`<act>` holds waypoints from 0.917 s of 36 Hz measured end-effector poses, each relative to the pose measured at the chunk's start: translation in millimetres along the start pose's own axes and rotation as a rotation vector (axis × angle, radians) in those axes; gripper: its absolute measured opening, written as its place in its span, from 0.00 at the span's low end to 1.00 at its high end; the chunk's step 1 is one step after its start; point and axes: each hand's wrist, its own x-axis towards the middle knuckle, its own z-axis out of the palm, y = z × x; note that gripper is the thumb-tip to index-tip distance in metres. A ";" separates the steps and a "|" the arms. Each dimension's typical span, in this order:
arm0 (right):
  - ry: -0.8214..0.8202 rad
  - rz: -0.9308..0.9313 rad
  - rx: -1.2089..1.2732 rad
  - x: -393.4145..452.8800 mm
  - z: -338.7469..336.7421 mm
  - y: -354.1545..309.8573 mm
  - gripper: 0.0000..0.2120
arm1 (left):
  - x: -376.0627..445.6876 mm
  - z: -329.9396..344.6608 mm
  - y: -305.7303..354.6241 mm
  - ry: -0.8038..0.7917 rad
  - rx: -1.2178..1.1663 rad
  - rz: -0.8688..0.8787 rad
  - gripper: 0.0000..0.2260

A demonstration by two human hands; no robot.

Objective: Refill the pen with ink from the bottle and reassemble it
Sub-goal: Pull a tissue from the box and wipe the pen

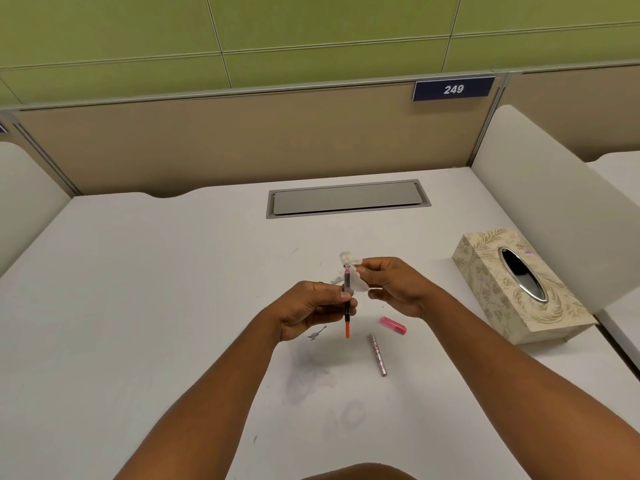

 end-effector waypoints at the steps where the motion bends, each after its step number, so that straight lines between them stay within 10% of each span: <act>1: -0.040 0.005 0.026 -1.4 1.4 -0.1 0.09 | 0.4 0.3 0.2 0.004 0.006 0.000 0.07; 33: 0.011 0.028 0.234 -3.3 14.8 17.1 0.12 | -4.1 8.7 -7.9 -0.086 -0.038 -0.050 0.06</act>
